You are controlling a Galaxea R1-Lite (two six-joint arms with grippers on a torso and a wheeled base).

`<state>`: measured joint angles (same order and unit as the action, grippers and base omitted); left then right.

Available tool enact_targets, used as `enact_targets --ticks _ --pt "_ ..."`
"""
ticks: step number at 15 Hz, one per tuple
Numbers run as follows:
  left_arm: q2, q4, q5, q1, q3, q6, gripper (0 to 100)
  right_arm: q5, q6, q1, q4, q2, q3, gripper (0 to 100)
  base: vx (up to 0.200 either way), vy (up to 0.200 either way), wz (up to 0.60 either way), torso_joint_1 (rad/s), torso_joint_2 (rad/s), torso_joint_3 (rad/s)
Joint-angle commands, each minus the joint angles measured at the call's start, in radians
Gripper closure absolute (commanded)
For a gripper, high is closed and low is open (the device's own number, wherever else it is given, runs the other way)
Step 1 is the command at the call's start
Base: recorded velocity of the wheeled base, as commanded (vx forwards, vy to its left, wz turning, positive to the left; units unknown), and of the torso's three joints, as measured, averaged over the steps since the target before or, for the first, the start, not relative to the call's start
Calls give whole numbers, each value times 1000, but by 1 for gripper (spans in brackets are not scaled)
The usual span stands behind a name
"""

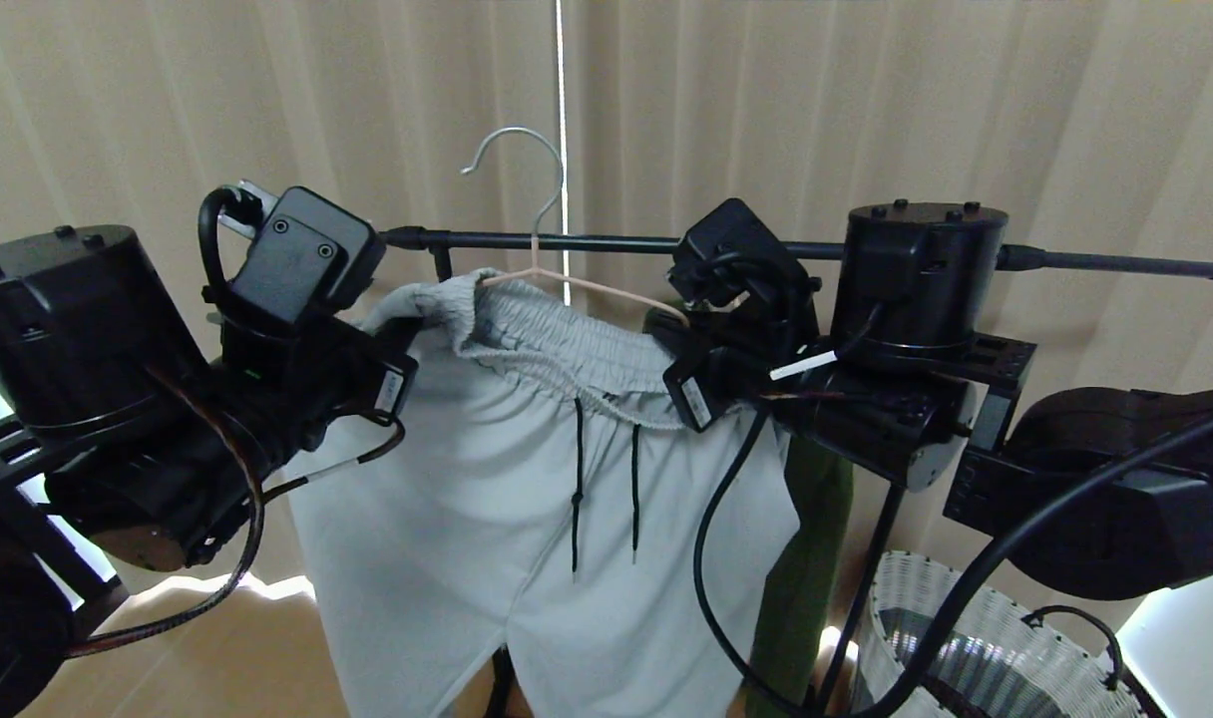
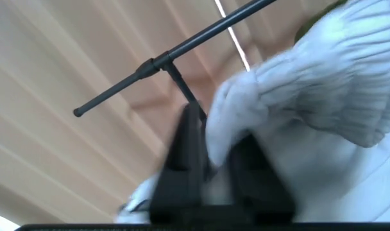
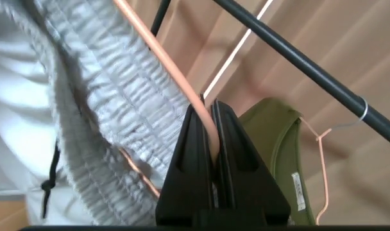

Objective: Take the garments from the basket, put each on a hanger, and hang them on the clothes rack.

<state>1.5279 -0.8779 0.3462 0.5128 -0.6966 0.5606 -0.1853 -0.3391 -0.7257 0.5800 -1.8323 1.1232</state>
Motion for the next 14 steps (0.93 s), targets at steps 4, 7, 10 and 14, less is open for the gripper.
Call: enact_targets --ticks 4,7,10,14 --pt "-86 80 -88 72 72 -22 0 -9 0 108 6 93 -102 100 0 0 0 0 0 0" --pt "-152 149 -164 76 94 -76 0 -8 3 149 11 189 -200 100 0 0 0 0 0 0" --pt "-192 151 -165 41 183 -105 0 1 3 192 60 271 -301 100 0 0 0 0 0 0" --pt "-176 142 -210 -68 336 -127 0 6 6 195 72 357 -376 100 0 0 0 0 0 0"
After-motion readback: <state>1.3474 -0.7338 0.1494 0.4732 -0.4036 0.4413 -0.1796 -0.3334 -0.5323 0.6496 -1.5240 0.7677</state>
